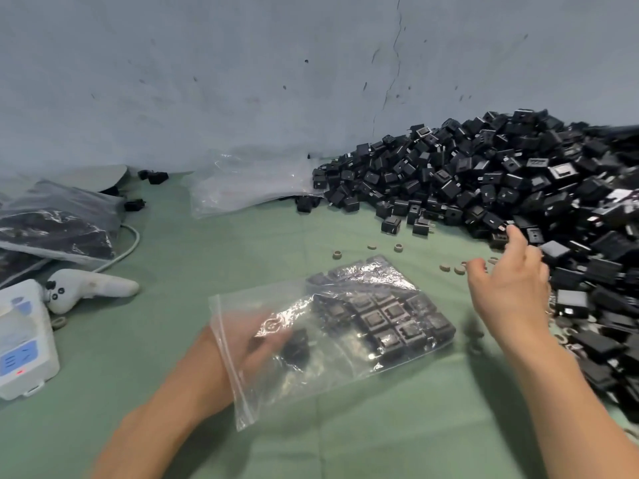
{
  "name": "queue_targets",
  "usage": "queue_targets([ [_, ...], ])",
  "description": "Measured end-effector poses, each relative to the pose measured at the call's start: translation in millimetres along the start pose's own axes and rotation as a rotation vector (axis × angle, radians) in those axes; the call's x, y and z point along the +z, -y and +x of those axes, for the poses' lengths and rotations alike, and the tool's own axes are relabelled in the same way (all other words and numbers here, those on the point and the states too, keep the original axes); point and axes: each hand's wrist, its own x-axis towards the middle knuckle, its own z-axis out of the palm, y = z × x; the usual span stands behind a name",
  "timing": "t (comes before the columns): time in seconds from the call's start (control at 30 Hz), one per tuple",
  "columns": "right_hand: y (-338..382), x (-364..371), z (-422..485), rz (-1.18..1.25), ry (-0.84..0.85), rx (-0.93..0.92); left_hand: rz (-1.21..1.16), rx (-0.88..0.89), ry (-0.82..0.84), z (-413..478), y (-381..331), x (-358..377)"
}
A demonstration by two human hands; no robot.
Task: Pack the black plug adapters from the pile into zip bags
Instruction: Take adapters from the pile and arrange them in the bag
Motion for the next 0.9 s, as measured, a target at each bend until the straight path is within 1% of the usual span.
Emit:
queue_targets([
  [0.07, -13.3, -2.0, 6.5, -0.133, -0.047, 0.005, 0.038, 0.054, 0.064, -2.5, 5.5, -2.1],
  [0.13, -26.5, -2.9, 10.7, -0.256, -0.082, 0.047, 0.071, 0.097, 0.078, -2.3, 9.5, 0.4],
  [0.2, -35.9, -4.4, 13.7, -0.334, -0.064, 0.145, 0.015, 0.055, 0.066, -0.8, 10.2, 3.5],
  [0.27, -41.9, -5.1, 15.1, -0.371, -0.001, 0.221, -0.124, -0.046, 0.047, -0.4, 8.3, 7.0],
  [0.33, -46.1, -3.7, 14.7, -0.392, 0.042, 0.225, -0.258, -0.127, -0.002, 1.0, -1.2, 11.1],
  [0.37, -47.8, -3.5, 14.4, -0.389, 0.040, 0.213, -0.332, -0.172, -0.031, 2.4, -6.5, 12.4],
  [0.4, -49.6, -4.0, 14.4, -0.377, 0.023, 0.198, -0.461, -0.224, -0.057, 3.6, -10.7, 14.2],
  [0.43, -51.0, -5.4, 15.0, -0.355, -0.005, 0.184, -0.587, -0.279, -0.044, 5.9, -14.1, 16.8],
  [0.47, -52.2, -7.3, 16.0, -0.327, -0.037, 0.175, -0.648, -0.292, -0.023, 7.0, -16.7, 18.7],
  [0.53, -54.2, -11.6, 19.7, -0.277, -0.102, 0.171, -0.638, -0.261, 0.063, 9.6, -23.8, 19.0],
  [0.6, -54.9, -14.9, 22.3, -0.259, -0.171, 0.154, -0.622, -0.243, 0.093, 10.9, -30.8, 18.7],
  [0.67, -55.5, -16.4, 23.1, -0.275, -0.218, 0.130, -0.447, -0.169, -0.012, 14.6, -29.1, 19.5],
  [0.7, -55.9, -16.8, 23.2, -0.290, -0.205, 0.135, -0.387, -0.171, -0.054, 15.0, -26.5, 20.4],
  [0.73, -56.0, -16.7, 23.2, -0.302, -0.164, 0.155, -0.367, -0.197, -0.052, 14.7, -24.3, 19.4],
  [0.8, -55.4, -15.3, 24.1, -0.321, -0.053, 0.203, -0.335, -0.213, -0.015, 13.2, -21.2, 19.9],
  [0.83, -55.3, -14.4, 24.5, -0.337, -0.018, 0.212, -0.325, -0.181, 0.007, 11.9, -20.6, 20.5],
  [0.9, -55.2, -12.9, 24.7, -0.360, -0.003, 0.193, -0.396, -0.148, 0.038, 11.9, -22.9, 19.7],
])
